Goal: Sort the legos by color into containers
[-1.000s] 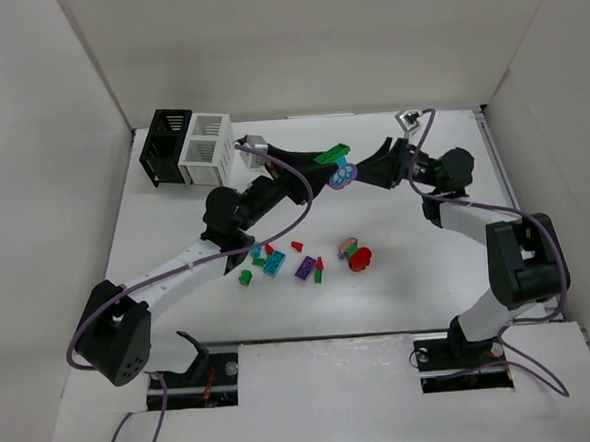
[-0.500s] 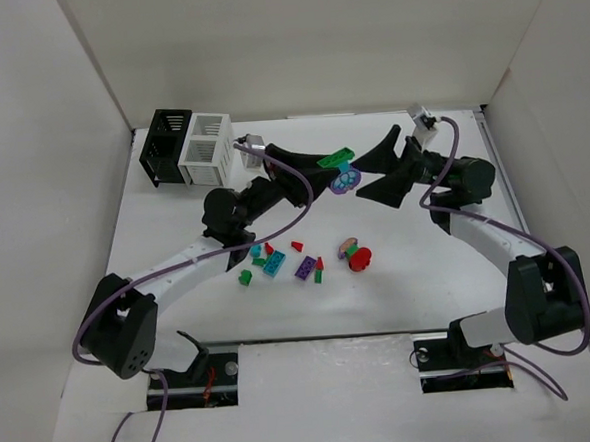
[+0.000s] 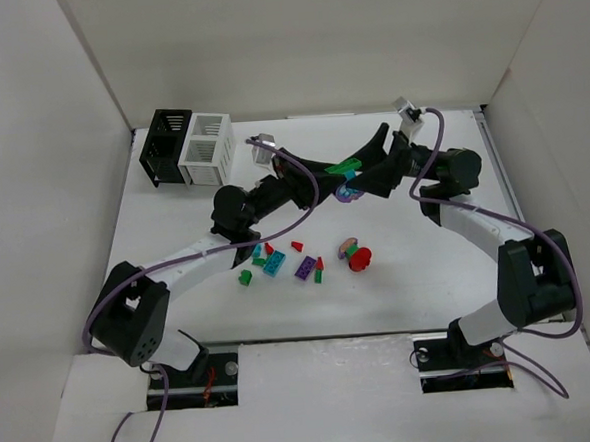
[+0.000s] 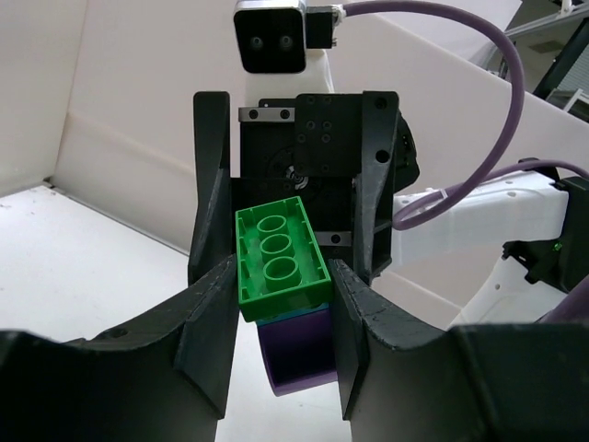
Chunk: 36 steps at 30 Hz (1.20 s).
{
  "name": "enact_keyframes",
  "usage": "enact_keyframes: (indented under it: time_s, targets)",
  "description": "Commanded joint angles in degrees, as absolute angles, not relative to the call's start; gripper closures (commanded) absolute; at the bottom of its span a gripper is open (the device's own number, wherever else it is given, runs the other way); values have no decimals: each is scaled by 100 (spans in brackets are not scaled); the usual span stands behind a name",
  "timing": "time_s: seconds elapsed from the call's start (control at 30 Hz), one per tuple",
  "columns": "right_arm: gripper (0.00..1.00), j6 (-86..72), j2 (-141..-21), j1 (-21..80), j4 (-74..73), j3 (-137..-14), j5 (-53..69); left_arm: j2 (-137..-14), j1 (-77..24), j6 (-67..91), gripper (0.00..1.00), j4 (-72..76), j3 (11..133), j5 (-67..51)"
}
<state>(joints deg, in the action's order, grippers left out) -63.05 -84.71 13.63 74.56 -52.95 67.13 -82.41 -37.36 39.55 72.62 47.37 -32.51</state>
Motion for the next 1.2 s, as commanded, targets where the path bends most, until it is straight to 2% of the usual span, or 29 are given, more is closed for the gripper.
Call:
enact_keyframes:
  time_s: [0.0,0.07,0.13,0.17,0.33,0.43,0.47,0.53,0.57,0.67,0.73,0.77,0.83,0.87,1.0,1.07,1.17]
  targets:
    - [22,-6337,-8438,1441,10380,-5528,6785,-8200,-3727,4122,100,8815,4825,-3156]
    - [22,-6337,-8438,1441,10380,-5476,6785,-8253,-3727,4175,100,8876,4772,-3086]
    - [34,-6337,-8438,1441,10380,-5476,6785,-8253,-3727,4175,100,8877,4772,-3024]
    - [37,-6337,-8490,1441,10380,-5476,6837,-8253,-3727,4175,100,8938,4772,-3023]
    - [39,-6337,-8543,1441,10380,-5423,6838,-8087,-3727,3973,100,8877,4711,-2760]
    - [58,-6337,-8604,1441,10380,-5423,6777,-8033,-3787,3814,100,8815,4711,-2760]
    - [70,-6337,-8604,1441,10380,-5475,6776,-8033,-3788,3745,100,8728,4711,-2829]
    - [75,-6337,-8604,1441,10380,-5528,6776,-8033,-3840,3744,93,8675,4763,-2908]
    - [82,-6337,-8604,1441,10380,-5581,6776,-8033,-3841,3744,90,8614,4764,-2961]
    - [92,-6390,-8604,1441,10380,-5581,6776,-8033,-3841,3691,82,8490,4764,-2962]
    - [99,-6442,-8604,1441,10380,-5634,6776,-8033,-3841,3691,70,8438,4764,-3032]
    - [100,-6442,-8604,1441,10380,-5634,6776,-8033,-3841,3622,60,8298,4764,-3111]
    - [100,-6521,-8604,1389,10310,-5695,6846,-7980,-3841,3464,50,8131,4825,-3243]
    - [100,-6635,-8657,1389,10231,-5756,6951,-7815,-3789,3315,38,7869,4895,-3313]
    - [100,-6987,-8710,1389,10300,-5757,7075,-7734,-3657,2998,19,7096,5228,-3716]
    - [100,-7040,-8710,1389,10301,-5696,7215,-7673,-3568,2865,0,6689,5396,-4121]
    - [100,-7040,-8596,1389,9941,-5643,7329,-7603,-3305,2865,0,6451,5449,-4613]
